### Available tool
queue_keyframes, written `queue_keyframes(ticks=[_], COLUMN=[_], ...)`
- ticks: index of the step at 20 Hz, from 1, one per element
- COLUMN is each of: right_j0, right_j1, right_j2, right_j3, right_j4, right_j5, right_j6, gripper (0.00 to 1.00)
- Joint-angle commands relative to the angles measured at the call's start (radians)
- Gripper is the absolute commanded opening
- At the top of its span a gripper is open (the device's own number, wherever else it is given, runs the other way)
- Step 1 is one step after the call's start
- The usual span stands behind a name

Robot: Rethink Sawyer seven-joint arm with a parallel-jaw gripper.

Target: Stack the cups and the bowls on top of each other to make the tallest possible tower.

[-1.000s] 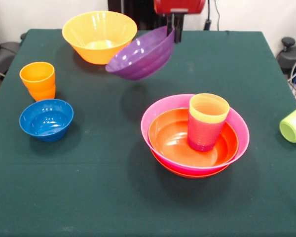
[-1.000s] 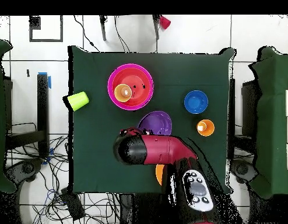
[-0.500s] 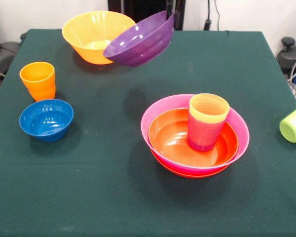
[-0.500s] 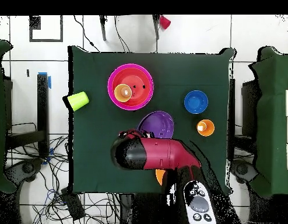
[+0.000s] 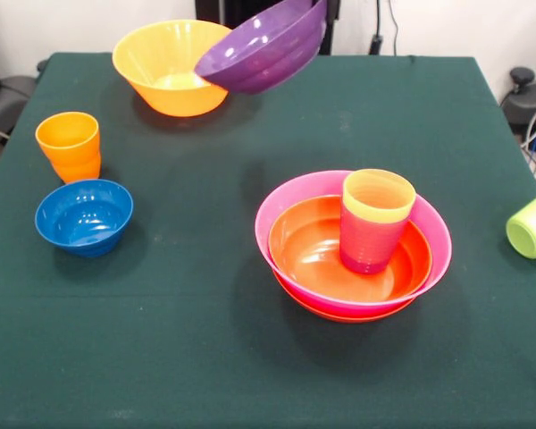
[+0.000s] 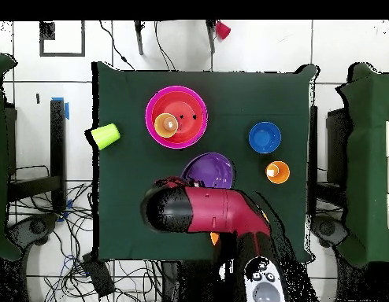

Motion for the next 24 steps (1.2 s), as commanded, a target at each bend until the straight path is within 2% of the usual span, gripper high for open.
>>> queue_keyframes(ticks=[1,5,12,15,24], right_j0=[0.065,0.08,0.087,0.104,0.102], right_j1=[-0.035,-0.059,-0.116,-0.105,-0.025], right_j2=[0.024,0.012,0.024,0.019,0.034], right_j3=[-0.031,-0.055,-0.091,-0.141,-0.268], right_j4=[0.045,0.049,0.103,0.09,0.085], right_j5=[0.158,0.212,0.331,0.351,0.38], right_j6=[0.141,0.139,0.129,0.15,0.138], gripper=[0.0,0.0,0.0,0.0,0.0])
